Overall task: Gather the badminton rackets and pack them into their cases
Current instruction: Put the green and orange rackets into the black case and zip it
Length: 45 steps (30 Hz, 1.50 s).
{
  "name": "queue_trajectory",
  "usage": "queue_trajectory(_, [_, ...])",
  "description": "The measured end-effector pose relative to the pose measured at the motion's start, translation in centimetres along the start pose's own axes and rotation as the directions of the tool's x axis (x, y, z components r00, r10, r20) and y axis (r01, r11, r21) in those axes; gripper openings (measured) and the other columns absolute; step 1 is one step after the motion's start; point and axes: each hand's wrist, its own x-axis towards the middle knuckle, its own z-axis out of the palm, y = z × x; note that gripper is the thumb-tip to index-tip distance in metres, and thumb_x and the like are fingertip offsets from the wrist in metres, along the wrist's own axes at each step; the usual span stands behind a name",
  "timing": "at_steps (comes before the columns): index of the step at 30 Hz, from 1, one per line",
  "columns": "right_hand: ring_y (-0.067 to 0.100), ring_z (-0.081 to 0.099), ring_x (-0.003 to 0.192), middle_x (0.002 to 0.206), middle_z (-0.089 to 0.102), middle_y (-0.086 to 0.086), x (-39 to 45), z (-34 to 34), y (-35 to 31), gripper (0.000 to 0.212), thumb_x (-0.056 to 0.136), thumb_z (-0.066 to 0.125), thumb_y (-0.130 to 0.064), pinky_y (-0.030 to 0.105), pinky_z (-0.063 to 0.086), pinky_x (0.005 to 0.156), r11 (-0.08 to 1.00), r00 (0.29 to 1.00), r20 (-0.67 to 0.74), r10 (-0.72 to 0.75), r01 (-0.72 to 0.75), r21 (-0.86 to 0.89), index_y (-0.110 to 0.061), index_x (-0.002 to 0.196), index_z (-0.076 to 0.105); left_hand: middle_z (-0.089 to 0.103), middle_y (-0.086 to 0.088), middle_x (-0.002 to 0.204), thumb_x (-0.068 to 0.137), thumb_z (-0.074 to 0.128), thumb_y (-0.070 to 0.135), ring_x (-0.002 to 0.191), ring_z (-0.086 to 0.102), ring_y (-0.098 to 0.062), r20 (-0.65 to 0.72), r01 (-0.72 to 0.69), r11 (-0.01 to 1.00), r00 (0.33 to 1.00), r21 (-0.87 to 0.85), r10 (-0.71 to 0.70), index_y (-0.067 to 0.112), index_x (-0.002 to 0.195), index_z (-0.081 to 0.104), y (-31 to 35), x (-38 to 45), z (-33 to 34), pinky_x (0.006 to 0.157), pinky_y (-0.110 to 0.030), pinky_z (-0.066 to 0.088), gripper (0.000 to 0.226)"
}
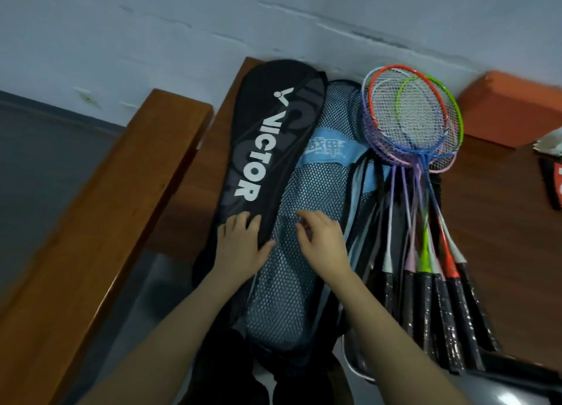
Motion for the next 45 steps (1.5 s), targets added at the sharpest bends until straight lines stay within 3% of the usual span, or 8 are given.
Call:
queue_trajectory(4, [0.022, 0.055, 0.105, 0.112, 0.063, 0.003, 1.7, 2.8, -1.4, 0.031, 0.092, 0.052, -0.020, 0.034, 0.034, 0.088, 0.997, 0.995, 0.079, 0.063, -0.060, -0.040, -0.016, 0.122, 0.057, 0.044, -0.014, 0.132, 0.069, 0.066, 0.059, 0.120, 0.042, -0.034, 0.057, -0.009, 0.998, 0.998, 0.064, 0.005, 0.010, 0.130, 0.045, -1.2, 0.4, 1.1, 0.095, -0.048, 0.036, 0.081])
queue_trajectory(10, [0.026, 0.054, 0.105, 0.115, 0.063, 0.006, 2.5, 5.6, -1.1, 0.035, 0.092, 0.054, -0.021, 0.031, 0.027, 0.085, 0.994, 0.996, 0.042, 0.083, -0.079, -0.074, -0.013, 0.126, 0.055, 0.058, -0.011, 0.096, 0.065, 0.078, 0.038, 0.088, 0.058, -0.030, -0.115, -0.107, 0.994, 0.988, -0.037, 0.102, 0.006, 0.106, 0.061, -2.8, 1.6, 1.8, 0.075, -0.041, 0.049, 0.055])
queue_trajectory(15, [0.019, 0.053, 0.105, 0.115, 0.064, 0.000, 2.7, 6.2, -0.7, 0.038, 0.093, 0.054, -0.027, 0.024, 0.017, 0.084, 0.989, 0.989, 0.018, 0.145, -0.145, 0.006, -0.019, 0.130, 0.052, 0.063, -0.005, 0.085, 0.076, 0.068, 0.014, 0.072, 0.062, -0.025, -0.145, -0.114, 0.977, 0.985, -0.181, 0.088, 0.010, 0.117, 0.059, -2.5, 1.4, 1.1, 0.057, -0.033, 0.051, 0.043])
queue_trajectory(20, [0.013, 0.052, 0.103, 0.114, 0.063, -0.003, 2.9, 6.1, -1.4, 0.041, 0.093, 0.053, -0.030, 0.023, 0.017, 0.084, 0.978, 0.984, -0.019, 0.179, -0.176, 0.110, -0.020, 0.133, 0.048, 0.064, 0.009, 0.103, 0.084, 0.059, 0.010, 0.093, 0.060, -0.005, -0.198, 0.083, 0.830, 0.954, -0.551, -0.226, 0.019, 0.125, 0.055, -2.4, 0.9, -0.9, 0.084, -0.023, 0.048, 0.042])
queue_trajectory(24, [0.012, 0.051, 0.107, 0.117, 0.062, -0.003, 3.4, 6.0, -2.5, 0.047, 0.092, 0.054, -0.036, 0.022, 0.017, 0.089, 0.947, 0.971, 0.010, 0.239, -0.236, 0.218, -0.019, 0.135, 0.044, 0.062, 0.015, 0.094, 0.083, 0.062, 0.008, 0.088, 0.055, 0.006, -0.267, 0.002, 0.798, 0.942, -0.603, -0.204, 0.020, 0.118, 0.060, -2.0, 0.3, -3.4, 0.081, -0.011, 0.044, 0.038])
queue_trajectory(28, [0.000, 0.058, 0.084, 0.092, 0.063, -0.008, 4.7, 5.3, -4.7, 0.050, 0.087, 0.064, -0.023, 0.018, 0.034, 0.094, 0.770, 0.935, 0.057, 0.351, -0.323, 0.550, -0.020, 0.133, 0.044, 0.061, 0.020, 0.089, 0.083, 0.062, 0.007, 0.086, 0.058, 0.007, -0.296, -0.014, 0.759, 0.926, -0.651, -0.236, 0.022, 0.112, 0.064, -2.5, 0.0, -4.9, 0.081, -0.013, 0.048, 0.033])
queue_trajectory(33, [0.013, 0.058, 0.070, 0.085, 0.060, 0.009, 5.6, 4.0, -6.3, 0.057, 0.084, 0.058, 0.008, 0.023, 0.051, 0.067, 0.522, 0.924, 0.163, 0.345, -0.334, 0.785, -0.011, 0.134, 0.040, 0.064, 0.015, 0.098, 0.084, 0.061, 0.003, 0.092, 0.059, 0.005, -0.371, -0.096, 0.749, 0.905, -0.655, -0.210, 0.019, 0.108, 0.066, -3.5, -0.5, -6.6, 0.084, -0.012, 0.047, 0.030])
queue_trajectory(45, [0.005, 0.052, 0.085, 0.104, 0.055, -0.001, 4.4, -0.6, -8.9, 0.035, 0.088, 0.054, -0.001, 0.008, 0.041, 0.076, 0.889, 0.994, -0.086, 0.061, -0.015, 0.457, -0.013, 0.121, 0.058, 0.052, 0.008, 0.098, 0.089, 0.055, 0.010, 0.080, 0.054, -0.009, -0.354, -0.176, 0.851, 0.935, -0.494, -0.012, 0.018, 0.124, 0.056, -4.2, -0.9, -6.9, 0.069, -0.022, 0.046, 0.036])
